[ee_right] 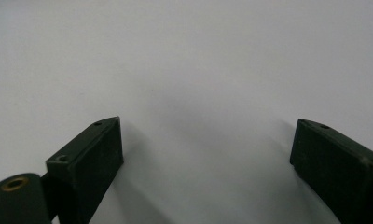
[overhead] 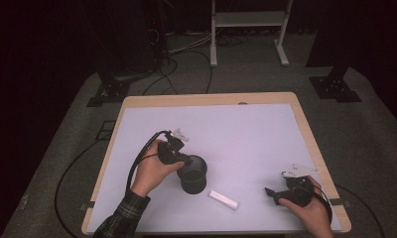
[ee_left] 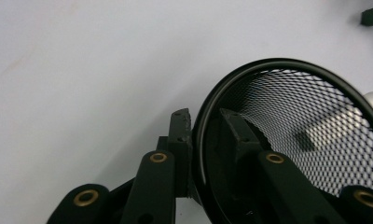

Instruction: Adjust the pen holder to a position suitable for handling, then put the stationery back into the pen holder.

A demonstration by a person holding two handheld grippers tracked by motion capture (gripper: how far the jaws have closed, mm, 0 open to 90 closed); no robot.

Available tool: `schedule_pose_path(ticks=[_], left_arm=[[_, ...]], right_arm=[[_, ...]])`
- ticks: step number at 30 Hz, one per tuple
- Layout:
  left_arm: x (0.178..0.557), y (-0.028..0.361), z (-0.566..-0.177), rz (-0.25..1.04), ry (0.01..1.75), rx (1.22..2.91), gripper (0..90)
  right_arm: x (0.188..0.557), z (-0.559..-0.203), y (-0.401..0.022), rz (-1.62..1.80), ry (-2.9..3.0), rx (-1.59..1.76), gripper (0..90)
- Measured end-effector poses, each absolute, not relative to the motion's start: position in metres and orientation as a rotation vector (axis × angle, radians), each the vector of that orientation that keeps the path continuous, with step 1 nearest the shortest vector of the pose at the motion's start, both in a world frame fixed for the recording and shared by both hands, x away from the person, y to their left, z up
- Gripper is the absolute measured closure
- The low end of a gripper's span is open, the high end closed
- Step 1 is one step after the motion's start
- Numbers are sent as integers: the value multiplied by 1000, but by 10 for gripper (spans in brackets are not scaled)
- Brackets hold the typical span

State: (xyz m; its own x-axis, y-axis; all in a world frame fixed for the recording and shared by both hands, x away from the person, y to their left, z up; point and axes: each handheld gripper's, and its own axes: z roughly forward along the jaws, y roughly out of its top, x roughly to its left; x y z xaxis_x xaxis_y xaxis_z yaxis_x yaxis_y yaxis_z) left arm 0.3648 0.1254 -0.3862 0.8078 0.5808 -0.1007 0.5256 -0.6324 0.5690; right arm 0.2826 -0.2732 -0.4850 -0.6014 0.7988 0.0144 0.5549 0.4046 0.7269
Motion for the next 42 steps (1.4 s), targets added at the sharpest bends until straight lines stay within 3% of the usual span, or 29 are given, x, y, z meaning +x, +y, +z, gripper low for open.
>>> schedule_pose_path(ticks=[11, 16, 42], left_arm=[[356, 137, -376, 104, 779, 2365, 515], [356, 142, -372, 116, 780, 2338, 363], [337, 173, -352, 231, 817, 2294, 151]], right_arm=[[283, -485, -273, 1012, 2332, 1173, 83], [283, -485, -273, 1014, 2331, 1172, 83], [283, -485, -273, 1015, 2331, 1174, 83]])
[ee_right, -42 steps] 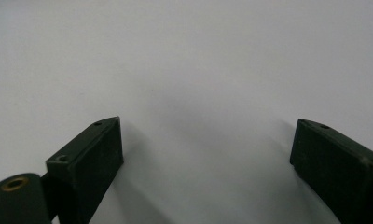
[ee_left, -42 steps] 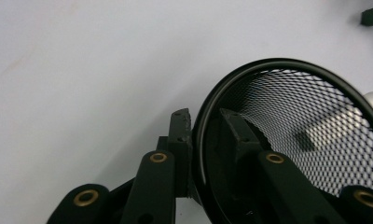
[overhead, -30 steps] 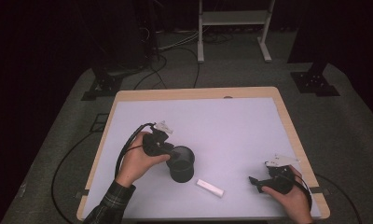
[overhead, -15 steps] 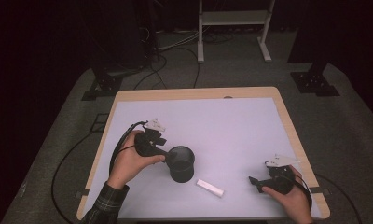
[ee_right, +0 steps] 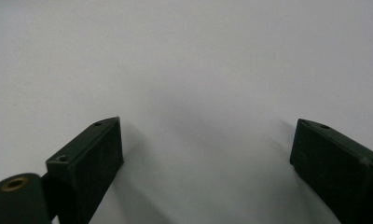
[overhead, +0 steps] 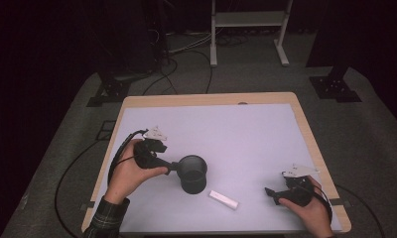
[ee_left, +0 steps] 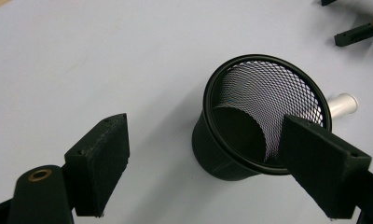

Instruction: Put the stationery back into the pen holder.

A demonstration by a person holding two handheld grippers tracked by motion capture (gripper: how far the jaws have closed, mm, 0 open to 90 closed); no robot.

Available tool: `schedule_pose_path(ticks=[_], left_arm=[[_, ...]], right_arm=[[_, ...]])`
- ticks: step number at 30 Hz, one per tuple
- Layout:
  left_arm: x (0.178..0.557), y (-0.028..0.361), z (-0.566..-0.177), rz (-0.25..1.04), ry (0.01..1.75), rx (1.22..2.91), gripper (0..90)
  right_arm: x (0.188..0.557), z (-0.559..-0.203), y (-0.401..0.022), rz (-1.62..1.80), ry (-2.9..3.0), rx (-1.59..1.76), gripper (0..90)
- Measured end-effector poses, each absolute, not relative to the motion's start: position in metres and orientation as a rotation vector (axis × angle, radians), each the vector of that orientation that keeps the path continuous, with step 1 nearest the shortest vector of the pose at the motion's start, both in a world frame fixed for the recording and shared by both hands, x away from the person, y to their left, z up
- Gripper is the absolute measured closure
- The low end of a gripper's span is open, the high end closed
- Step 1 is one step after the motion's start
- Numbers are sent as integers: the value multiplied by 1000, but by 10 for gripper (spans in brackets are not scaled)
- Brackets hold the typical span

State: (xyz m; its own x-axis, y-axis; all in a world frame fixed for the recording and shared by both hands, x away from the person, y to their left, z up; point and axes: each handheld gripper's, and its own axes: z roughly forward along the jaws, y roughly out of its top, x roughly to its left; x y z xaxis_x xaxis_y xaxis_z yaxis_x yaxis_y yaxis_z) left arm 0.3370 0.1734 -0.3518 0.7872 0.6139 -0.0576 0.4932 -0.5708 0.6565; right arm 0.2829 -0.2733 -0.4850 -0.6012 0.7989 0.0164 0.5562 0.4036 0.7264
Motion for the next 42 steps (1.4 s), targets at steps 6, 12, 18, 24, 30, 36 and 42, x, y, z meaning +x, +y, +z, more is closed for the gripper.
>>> schedule_pose_path(ticks=[6, 12, 18, 24, 30, 36, 42], left_arm=[[332, 180, -352, 265, 811, 2288, 105], [324, 190, -355, 288, 811, 2289, 96], [319, 201, -362, 322, 853, 2266, 96], [315, 211, -372, 348, 850, 2257, 96], [310, 219, -383, 366, 870, 2246, 96], [305, 226, -392, 375, 883, 2240, 96], [301, 232, -403, 383, 894, 2241, 95]], right_arm=[[283, -485, -273, 1012, 2331, 1170, 83], [283, -485, -273, 1010, 2332, 1171, 83], [283, -485, -273, 1008, 2332, 1170, 82], [283, -485, -273, 1007, 2332, 1170, 82], [283, -485, -273, 1009, 2332, 1171, 82], [283, -485, -273, 1013, 2332, 1172, 81], [283, -485, -273, 1012, 2332, 1170, 81]])
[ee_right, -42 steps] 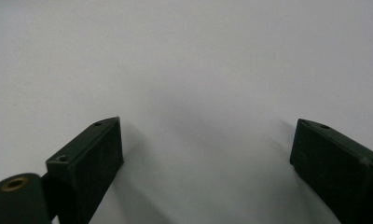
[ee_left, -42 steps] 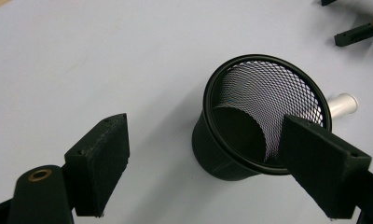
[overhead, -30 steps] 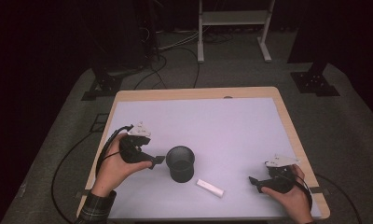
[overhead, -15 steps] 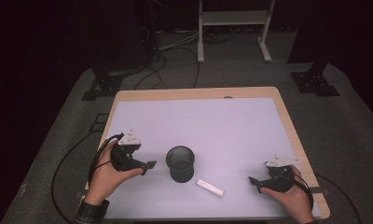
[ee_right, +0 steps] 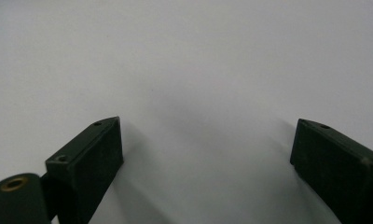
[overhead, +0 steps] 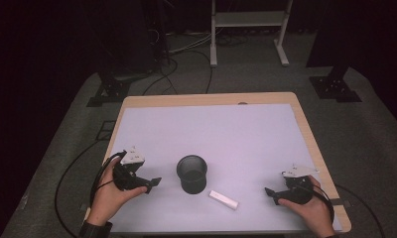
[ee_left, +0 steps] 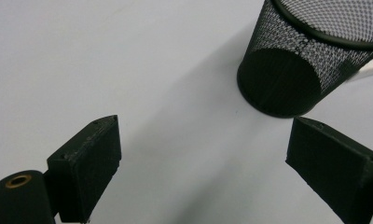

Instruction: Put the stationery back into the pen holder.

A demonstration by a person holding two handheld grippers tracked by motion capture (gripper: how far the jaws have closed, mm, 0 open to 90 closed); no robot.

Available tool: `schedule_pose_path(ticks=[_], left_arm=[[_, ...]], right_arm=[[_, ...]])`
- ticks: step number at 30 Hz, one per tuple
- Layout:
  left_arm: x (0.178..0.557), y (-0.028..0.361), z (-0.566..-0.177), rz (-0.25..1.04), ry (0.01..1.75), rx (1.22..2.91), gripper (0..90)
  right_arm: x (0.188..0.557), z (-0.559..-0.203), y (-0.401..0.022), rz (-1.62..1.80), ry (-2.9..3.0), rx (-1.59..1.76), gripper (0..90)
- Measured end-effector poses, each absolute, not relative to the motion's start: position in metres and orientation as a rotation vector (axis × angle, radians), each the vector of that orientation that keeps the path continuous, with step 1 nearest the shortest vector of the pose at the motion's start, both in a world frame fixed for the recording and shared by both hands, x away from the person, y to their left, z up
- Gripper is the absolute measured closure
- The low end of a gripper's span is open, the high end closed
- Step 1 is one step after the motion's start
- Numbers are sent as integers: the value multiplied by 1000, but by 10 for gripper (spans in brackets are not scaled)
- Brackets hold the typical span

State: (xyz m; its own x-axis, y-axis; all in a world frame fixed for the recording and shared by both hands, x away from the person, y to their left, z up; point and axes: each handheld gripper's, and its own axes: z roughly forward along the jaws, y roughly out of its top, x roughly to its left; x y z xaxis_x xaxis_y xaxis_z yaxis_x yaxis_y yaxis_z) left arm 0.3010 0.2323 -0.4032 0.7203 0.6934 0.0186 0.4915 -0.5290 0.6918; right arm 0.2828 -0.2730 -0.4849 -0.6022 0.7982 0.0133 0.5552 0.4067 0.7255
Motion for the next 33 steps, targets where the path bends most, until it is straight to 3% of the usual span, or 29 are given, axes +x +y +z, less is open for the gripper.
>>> schedule_pose_path(ticks=[23, 28, 33], left_arm=[[283, 258, -457, 424, 971, 2217, 95], [282, 261, -465, 430, 1002, 2210, 84], [283, 263, -467, 437, 1025, 2200, 82]], right_arm=[[282, -484, -272, 1006, 2320, 1190, 104], [281, -481, -274, 1008, 2303, 1206, 228], [279, -478, -273, 1032, 2328, 1201, 277]])
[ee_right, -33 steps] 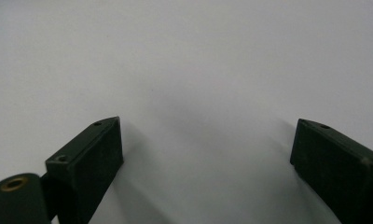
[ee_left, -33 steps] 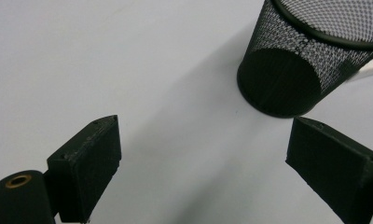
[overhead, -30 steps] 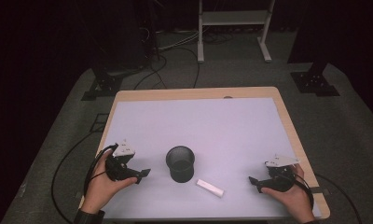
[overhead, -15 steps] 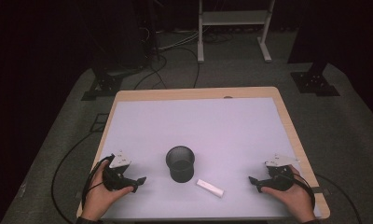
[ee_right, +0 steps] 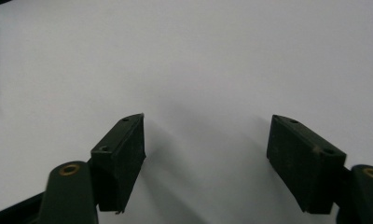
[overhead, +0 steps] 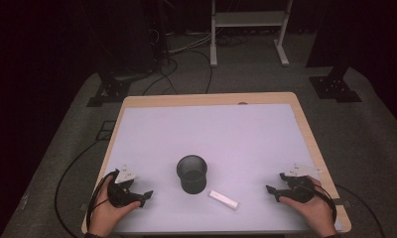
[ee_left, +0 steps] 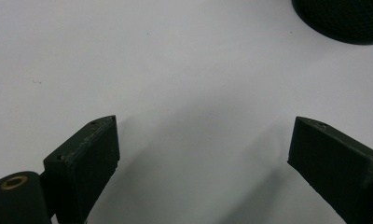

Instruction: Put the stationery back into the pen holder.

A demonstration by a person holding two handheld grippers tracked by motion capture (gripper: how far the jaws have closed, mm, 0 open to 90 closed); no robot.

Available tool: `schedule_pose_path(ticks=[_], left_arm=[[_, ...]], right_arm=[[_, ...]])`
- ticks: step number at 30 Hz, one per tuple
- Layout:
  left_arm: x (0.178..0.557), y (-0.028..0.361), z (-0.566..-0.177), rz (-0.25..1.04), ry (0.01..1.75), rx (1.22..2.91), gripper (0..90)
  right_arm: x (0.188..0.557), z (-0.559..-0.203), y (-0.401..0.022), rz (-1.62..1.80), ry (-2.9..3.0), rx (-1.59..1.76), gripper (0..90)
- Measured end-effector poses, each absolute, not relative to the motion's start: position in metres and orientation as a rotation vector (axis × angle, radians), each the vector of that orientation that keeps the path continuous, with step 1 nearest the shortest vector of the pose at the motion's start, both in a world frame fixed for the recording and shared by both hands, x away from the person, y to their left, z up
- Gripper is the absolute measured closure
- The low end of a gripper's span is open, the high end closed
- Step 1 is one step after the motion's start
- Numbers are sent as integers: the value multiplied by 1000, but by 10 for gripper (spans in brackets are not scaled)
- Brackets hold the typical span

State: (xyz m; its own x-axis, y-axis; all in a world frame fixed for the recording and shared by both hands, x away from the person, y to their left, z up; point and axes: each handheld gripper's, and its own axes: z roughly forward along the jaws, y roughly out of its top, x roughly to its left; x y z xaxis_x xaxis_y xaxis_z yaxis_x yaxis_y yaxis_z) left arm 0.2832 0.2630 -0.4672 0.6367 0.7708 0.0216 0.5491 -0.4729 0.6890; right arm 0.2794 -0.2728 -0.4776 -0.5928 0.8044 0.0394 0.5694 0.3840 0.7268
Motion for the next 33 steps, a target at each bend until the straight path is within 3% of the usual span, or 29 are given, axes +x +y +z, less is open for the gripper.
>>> schedule_pose_path(ticks=[10, 33], left_arm=[[284, 261, -475, 440, 1044, 2199, 27], [281, 264, -479, 455, 1023, 2170, 21]], right_arm=[[273, -463, -255, 1067, 2415, 1105, 364], [270, -448, -201, 1129, 2544, 919, 378]])
